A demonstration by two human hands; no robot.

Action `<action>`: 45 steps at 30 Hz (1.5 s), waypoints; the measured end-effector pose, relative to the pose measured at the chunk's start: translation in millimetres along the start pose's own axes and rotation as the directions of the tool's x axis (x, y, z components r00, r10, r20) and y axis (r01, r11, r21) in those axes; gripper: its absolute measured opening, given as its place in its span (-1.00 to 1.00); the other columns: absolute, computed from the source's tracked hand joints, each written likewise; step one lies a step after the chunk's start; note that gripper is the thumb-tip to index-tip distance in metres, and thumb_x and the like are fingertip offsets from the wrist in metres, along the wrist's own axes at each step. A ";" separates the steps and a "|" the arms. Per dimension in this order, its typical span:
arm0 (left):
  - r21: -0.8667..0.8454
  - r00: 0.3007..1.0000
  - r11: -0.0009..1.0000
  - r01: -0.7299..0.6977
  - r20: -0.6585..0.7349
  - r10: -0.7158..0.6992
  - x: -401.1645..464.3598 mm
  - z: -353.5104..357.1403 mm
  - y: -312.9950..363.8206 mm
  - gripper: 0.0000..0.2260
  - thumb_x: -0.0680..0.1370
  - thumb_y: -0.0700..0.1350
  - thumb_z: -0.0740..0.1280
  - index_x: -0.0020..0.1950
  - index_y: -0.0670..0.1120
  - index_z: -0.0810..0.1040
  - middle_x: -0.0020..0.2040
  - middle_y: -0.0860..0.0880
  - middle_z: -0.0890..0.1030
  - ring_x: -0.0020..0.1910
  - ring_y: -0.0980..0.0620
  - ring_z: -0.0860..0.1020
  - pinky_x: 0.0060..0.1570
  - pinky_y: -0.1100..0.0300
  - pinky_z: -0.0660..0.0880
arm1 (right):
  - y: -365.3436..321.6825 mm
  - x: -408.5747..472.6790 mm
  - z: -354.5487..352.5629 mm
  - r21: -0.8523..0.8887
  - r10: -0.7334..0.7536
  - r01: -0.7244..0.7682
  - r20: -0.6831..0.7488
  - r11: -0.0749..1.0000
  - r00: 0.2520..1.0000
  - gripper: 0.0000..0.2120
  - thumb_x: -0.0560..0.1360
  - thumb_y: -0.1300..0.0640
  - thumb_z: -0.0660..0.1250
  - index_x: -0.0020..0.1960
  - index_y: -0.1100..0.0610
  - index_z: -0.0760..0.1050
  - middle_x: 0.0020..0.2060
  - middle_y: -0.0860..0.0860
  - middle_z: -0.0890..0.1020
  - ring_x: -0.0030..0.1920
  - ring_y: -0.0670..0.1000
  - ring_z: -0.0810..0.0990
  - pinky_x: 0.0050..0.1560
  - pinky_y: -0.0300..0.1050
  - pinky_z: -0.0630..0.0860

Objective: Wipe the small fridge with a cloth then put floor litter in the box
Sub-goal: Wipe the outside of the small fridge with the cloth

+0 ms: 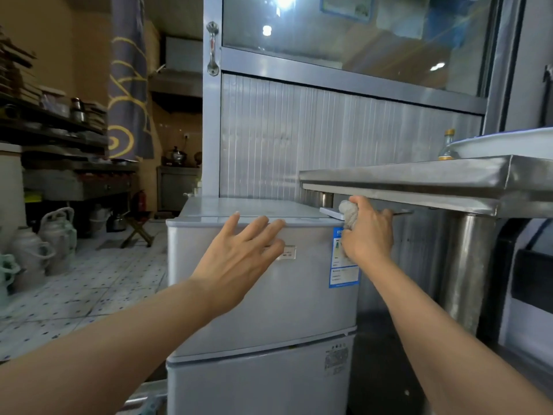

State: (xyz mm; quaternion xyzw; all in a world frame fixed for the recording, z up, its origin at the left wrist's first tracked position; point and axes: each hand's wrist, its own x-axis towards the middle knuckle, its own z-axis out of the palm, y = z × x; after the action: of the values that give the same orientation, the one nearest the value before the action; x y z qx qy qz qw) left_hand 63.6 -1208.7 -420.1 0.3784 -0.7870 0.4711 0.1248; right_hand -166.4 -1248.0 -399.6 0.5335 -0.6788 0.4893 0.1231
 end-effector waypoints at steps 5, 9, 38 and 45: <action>-0.027 0.996 0.995 0.092 0.002 -0.092 -17.2 1.5 -11.2 -0.38 0.37 -0.16 0.41 0.36 -0.01 0.23 0.49 -0.10 0.10 0.42 -0.12 0.18 0.33 -0.14 0.19 | -4.8 -14.6 6.6 0.014 -0.087 0.089 -0.112 0.996 0.990 -0.53 0.39 0.38 0.31 0.24 0.06 0.40 0.13 0.04 0.58 0.11 0.18 0.34 -0.10 -0.07 0.32; -0.045 0.980 0.979 0.199 0.002 -0.199 -32.0 -1.2 -21.4 -0.30 0.16 -0.10 0.56 0.27 -0.04 0.42 0.35 -0.12 0.42 0.27 -0.13 0.43 0.20 -0.14 0.38 | -24.9 -34.9 14.5 0.027 -0.172 0.176 -0.117 0.984 0.978 -0.47 0.35 0.36 0.39 0.27 0.06 0.42 0.16 0.05 0.57 0.17 0.17 0.35 0.01 -0.03 0.42; -0.551 0.695 0.523 0.650 0.151 -0.703 -134.4 20.4 -77.1 -0.22 0.43 -0.24 0.36 0.46 0.09 -0.04 0.33 0.00 0.39 0.07 -0.04 0.53 -0.24 0.19 0.37 | -211.3 -142.8 53.4 0.126 -0.378 0.372 0.033 0.920 0.925 -0.44 0.34 0.19 0.46 0.28 0.05 0.35 0.19 0.02 0.52 0.28 0.11 0.35 0.00 -0.05 0.47; -0.477 0.686 0.559 0.679 0.139 -0.714 -149.9 11.6 -96.7 -0.22 0.42 -0.20 0.39 0.46 0.10 -0.03 0.39 0.06 0.32 0.21 0.02 0.47 -0.19 0.24 0.32 | -244.2 -170.8 60.8 0.188 -0.470 0.439 0.179 0.879 0.864 -0.52 0.41 0.23 0.39 0.27 0.05 0.33 0.15 0.01 0.53 0.21 0.06 0.35 -0.08 -0.13 0.34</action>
State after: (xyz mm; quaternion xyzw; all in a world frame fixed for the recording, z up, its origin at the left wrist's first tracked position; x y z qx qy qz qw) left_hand 236.7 -1172.8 -446.5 0.5962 -0.6603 0.1794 0.4200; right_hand 129.8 -1181.5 -417.0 0.7365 -0.5067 0.4313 0.1215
